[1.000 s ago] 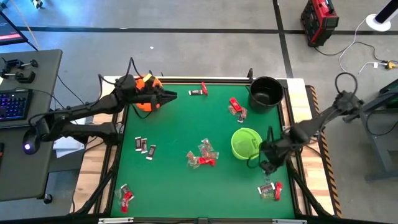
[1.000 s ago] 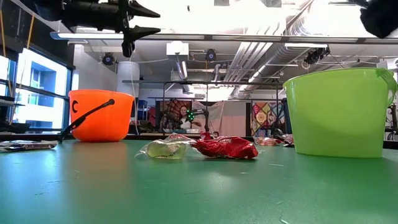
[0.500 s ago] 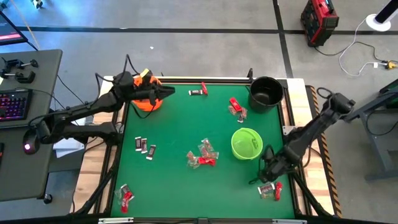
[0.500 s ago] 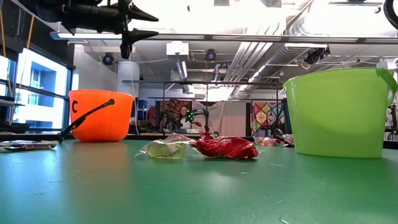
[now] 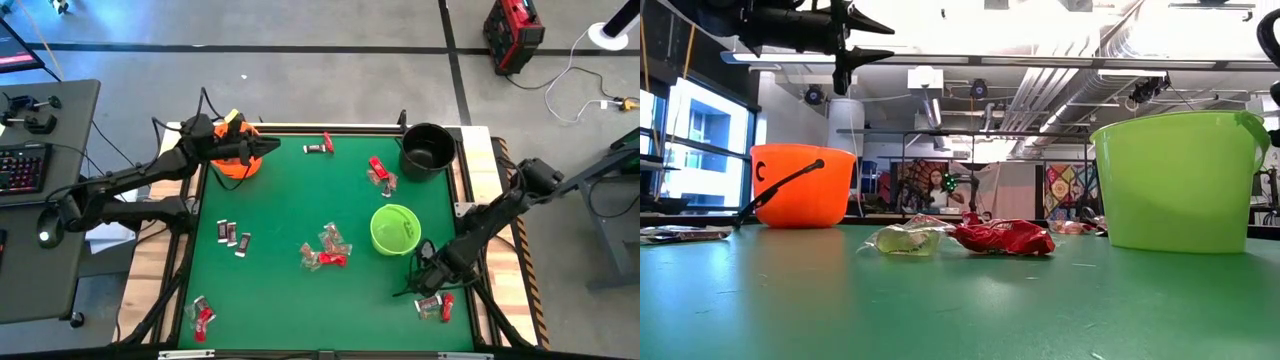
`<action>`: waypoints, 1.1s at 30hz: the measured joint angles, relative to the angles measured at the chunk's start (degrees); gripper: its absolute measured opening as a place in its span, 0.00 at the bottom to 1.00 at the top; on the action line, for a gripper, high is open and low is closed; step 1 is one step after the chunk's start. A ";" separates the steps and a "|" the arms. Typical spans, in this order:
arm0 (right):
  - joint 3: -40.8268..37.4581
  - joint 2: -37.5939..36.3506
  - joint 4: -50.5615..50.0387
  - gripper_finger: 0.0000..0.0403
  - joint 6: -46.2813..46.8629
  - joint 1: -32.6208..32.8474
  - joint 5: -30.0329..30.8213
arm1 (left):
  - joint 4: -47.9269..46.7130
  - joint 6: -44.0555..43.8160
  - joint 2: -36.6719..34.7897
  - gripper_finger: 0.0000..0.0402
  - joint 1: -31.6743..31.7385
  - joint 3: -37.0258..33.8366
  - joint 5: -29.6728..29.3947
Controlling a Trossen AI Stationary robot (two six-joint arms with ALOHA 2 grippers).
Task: Sort candy by brand, put in halloween buckets
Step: Put the blue gummy into the orange bucket
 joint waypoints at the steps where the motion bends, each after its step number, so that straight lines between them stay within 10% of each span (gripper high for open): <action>1: 0.00 0.30 0.08 0.47 0.05 0.00 -0.02 | 0.01 -0.36 0.00 0.36 0.00 0.00 0.00; 12: 6.53 -2.95 -9.90 0.04 -5.44 1.35 0.39 | 0.66 0.07 0.00 0.36 0.00 0.00 0.00; 18: 16.41 -7.84 -26.10 0.05 -6.20 4.95 0.56 | 0.65 0.13 0.00 0.36 0.00 0.00 0.00; 28: 31.51 -12.63 -29.31 0.01 -15.42 -0.31 37.42 | 1.76 -1.26 0.00 0.36 -0.02 -0.03 0.14; 33: 30.74 -11.55 -12.69 0.01 -41.79 -12.79 39.21 | 13.15 -5.78 -0.27 0.36 -0.04 2.02 4.95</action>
